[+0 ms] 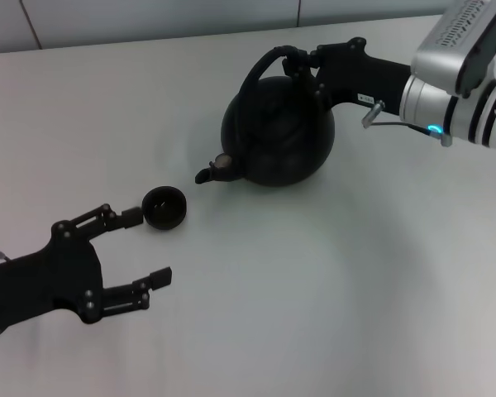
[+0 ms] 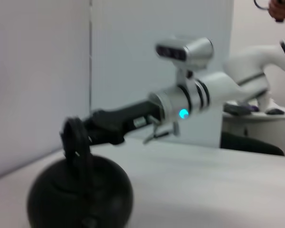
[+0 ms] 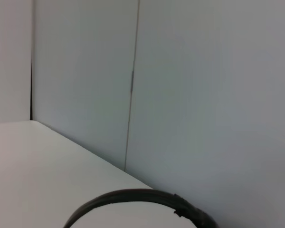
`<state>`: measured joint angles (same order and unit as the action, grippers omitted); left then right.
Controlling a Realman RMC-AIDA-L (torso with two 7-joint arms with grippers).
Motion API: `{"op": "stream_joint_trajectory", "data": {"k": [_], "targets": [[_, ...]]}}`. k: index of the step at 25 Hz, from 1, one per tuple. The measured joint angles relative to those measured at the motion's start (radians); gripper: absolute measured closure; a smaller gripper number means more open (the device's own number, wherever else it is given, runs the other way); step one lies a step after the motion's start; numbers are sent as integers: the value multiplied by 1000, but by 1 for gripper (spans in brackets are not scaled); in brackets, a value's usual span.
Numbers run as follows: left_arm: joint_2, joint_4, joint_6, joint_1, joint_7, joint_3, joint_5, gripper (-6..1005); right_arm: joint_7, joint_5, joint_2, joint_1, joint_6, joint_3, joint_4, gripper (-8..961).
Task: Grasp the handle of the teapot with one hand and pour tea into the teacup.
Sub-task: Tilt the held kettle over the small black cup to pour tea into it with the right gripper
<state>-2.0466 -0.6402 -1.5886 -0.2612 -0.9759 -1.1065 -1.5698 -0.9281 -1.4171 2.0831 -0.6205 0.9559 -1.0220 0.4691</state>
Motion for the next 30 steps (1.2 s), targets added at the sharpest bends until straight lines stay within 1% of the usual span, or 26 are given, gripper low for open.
{"op": "stream_joint_trajectory", "data": {"k": [2,8,17,30], "targets": [[0,-9,0,0,-9,1,-23,140,0,2,1,-9,-6,-16,13,838],[-1,-10,8,-1,-6,3,-29,140,0,0,1,-33,-24,-32,18,838],[-3,-10,43,-6,-1,13,-29,140,-2,5,2,-58,-73,-117,53,839],[-4,-12,65,-15,1,13,-29,140,0,-1,2,-70,-85,-149,90,839]]}}
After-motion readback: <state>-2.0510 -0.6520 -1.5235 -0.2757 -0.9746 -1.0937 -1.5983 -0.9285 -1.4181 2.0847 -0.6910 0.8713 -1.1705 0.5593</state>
